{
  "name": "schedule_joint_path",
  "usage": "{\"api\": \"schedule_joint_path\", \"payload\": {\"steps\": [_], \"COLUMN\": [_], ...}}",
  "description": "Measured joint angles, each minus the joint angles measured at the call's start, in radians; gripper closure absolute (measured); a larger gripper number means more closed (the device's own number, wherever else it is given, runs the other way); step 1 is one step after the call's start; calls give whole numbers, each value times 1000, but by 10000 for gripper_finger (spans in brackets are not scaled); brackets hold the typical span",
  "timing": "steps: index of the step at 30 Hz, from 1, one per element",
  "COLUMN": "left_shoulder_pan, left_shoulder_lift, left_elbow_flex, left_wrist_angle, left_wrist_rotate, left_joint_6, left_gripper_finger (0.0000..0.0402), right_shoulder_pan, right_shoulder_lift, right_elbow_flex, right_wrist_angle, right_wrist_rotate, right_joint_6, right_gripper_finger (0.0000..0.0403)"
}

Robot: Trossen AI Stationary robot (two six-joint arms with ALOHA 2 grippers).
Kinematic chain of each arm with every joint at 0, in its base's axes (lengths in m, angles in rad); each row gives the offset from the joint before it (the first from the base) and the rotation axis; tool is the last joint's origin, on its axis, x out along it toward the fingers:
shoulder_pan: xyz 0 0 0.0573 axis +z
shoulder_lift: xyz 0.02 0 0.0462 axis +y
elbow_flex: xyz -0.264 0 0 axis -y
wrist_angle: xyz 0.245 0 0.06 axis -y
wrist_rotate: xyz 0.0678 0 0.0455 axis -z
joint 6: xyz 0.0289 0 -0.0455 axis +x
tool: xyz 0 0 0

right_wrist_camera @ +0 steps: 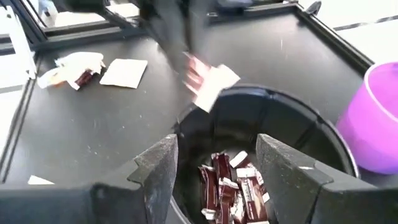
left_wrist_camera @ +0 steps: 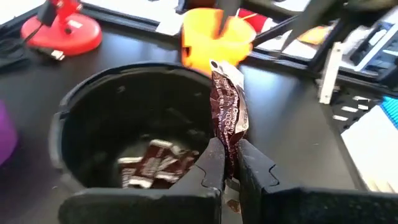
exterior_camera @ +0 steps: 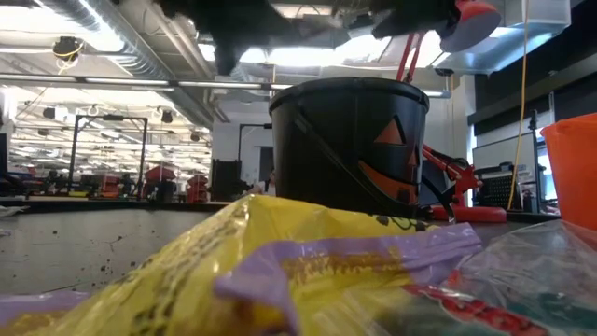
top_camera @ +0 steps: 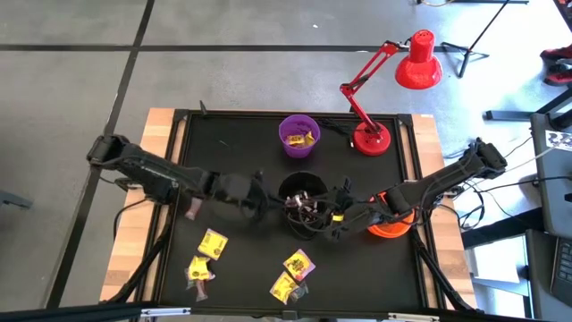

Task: Sort candy
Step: Put the brown chocolate into the black bucket

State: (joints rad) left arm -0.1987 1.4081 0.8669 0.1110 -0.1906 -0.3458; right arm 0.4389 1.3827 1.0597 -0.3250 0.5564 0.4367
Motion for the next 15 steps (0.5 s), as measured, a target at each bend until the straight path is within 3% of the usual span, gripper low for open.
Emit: {"api": "schedule_joint_path", "payload": {"steps": [7, 15], "left_shoulder_pan": [124, 155], "left_shoulder_lift": [43, 112], "left_elbow_flex": [0, 0], "left_wrist_angle": [25, 127], "left_wrist_rotate": [138, 209], "left_joint_6": [-10, 16], "left_gripper_finger": [393, 376], "right_shoulder_pan": [0, 1], "right_shoulder_lift": [0, 0], "right_elbow_flex": [75, 78], "right_wrist_angle": [-51, -61], "right_wrist_rotate": [-1, -1], "right_joint_6": [-49, -49], "right_gripper_finger": [185, 185]}}
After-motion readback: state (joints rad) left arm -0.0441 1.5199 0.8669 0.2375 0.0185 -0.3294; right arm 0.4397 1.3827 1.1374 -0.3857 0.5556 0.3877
